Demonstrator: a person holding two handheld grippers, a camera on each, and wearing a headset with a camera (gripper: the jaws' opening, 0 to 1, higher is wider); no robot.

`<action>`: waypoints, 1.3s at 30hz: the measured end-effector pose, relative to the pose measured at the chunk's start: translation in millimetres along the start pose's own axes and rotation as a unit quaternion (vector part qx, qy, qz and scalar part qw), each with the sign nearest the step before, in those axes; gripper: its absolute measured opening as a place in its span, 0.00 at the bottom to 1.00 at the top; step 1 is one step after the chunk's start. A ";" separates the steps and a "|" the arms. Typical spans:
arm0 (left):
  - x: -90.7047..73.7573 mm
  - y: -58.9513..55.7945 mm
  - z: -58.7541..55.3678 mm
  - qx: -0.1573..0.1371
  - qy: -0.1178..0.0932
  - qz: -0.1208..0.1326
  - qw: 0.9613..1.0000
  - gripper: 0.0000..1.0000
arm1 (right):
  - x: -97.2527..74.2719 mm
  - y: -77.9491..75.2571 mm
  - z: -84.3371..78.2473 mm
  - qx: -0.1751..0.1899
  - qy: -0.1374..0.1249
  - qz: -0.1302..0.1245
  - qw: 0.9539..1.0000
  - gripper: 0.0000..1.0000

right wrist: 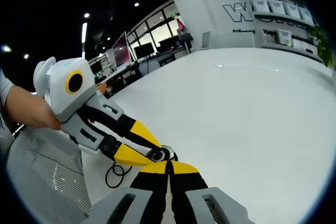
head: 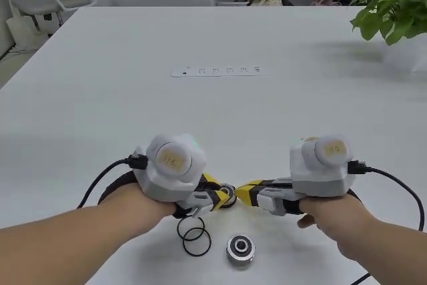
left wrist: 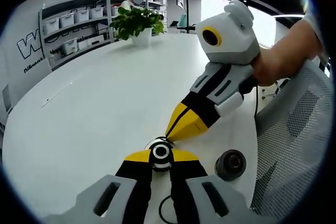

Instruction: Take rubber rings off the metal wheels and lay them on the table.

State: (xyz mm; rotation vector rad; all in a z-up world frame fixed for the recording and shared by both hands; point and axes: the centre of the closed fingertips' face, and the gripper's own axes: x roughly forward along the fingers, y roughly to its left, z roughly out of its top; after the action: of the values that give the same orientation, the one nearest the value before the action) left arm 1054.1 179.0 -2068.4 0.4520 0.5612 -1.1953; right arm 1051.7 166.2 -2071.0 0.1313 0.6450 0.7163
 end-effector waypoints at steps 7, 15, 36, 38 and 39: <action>0.3 0.4 -0.1 0.001 0.000 0.001 1.000 0.08 | 0.1 2.7 1.3 0.003 -0.003 0.005 1.000 0.00; 0.6 0.5 -0.1 0.002 0.001 0.000 1.000 0.08 | 1.2 6.7 2.0 -0.001 -0.004 0.012 1.000 0.00; 0.3 -1.5 0.1 0.002 -0.001 0.001 1.000 0.08 | 2.8 14.6 5.3 0.020 -0.019 0.033 0.999 0.00; 0.2 -1.7 0.1 0.001 -0.002 0.001 1.000 0.08 | 2.6 15.8 5.8 0.020 -0.020 0.036 0.999 0.00; 0.2 -1.6 0.1 0.001 -0.002 0.001 1.000 0.08 | 2.6 16.4 6.2 0.020 -0.021 0.037 0.999 0.00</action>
State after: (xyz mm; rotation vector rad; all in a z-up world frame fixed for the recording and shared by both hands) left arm 1052.6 178.3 -2068.4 0.4527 0.5567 -1.1955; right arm 1047.5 180.9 -2061.9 0.2078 0.6171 0.7709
